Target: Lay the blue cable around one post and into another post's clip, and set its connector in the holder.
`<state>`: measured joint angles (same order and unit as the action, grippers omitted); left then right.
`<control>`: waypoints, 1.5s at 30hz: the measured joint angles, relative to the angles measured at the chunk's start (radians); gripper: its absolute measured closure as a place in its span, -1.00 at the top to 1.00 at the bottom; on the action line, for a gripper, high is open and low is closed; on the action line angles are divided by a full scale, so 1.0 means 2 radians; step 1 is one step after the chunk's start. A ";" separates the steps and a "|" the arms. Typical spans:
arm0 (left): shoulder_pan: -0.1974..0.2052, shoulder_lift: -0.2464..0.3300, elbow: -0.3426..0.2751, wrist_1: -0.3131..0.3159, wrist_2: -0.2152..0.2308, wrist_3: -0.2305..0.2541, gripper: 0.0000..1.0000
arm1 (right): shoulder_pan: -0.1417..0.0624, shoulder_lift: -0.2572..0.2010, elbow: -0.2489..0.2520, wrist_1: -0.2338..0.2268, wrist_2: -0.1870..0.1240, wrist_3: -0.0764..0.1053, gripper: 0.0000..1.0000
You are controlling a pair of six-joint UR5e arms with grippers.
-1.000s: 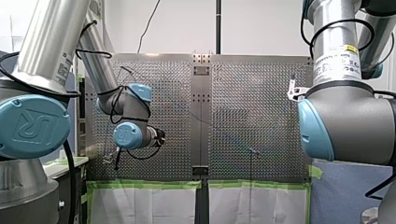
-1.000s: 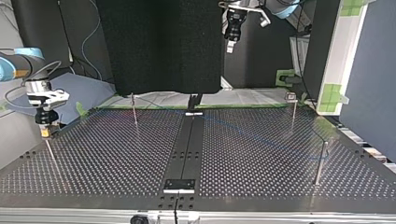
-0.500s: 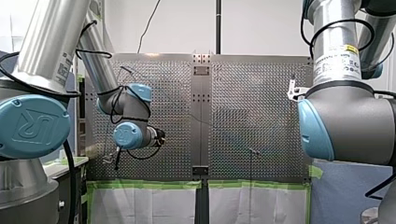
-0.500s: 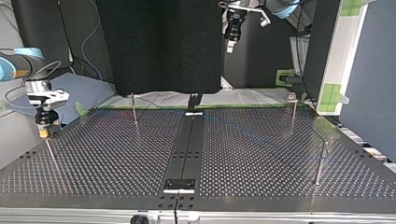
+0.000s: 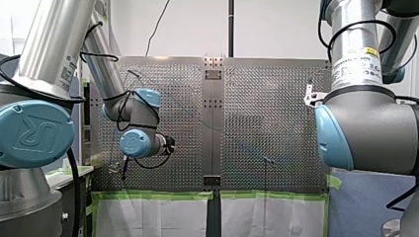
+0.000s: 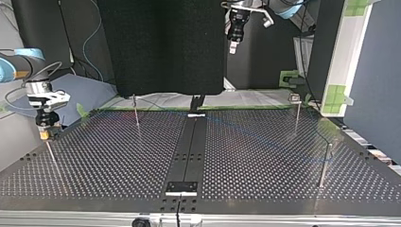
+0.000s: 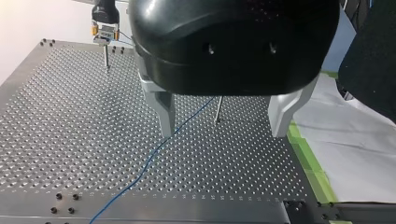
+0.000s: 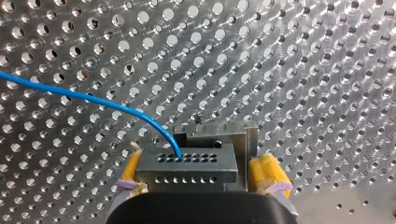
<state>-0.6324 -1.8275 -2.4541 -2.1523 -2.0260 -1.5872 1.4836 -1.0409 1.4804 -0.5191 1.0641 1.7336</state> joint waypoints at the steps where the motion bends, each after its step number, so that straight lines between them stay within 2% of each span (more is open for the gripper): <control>1: 0.000 0.000 0.000 0.001 0.000 0.000 1.00 | 0.000 0.000 0.000 0.000 0.000 0.000 1.00; 7: 0.000 0.000 0.002 0.018 0.004 -0.003 1.00 | 0.000 0.000 0.000 0.000 0.000 0.000 1.00; 14: 0.000 0.000 0.004 0.037 -0.004 0.001 1.00 | 0.000 0.000 0.000 0.000 0.000 0.000 1.00; 45: 0.000 0.000 0.005 0.039 -0.005 0.001 1.00 | 0.000 0.000 0.000 0.000 0.000 0.000 1.00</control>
<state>-0.6324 -1.8275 -2.4448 -2.0744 -2.0363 -1.5845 1.4836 -1.0409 1.4804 -0.5192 1.0640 1.7336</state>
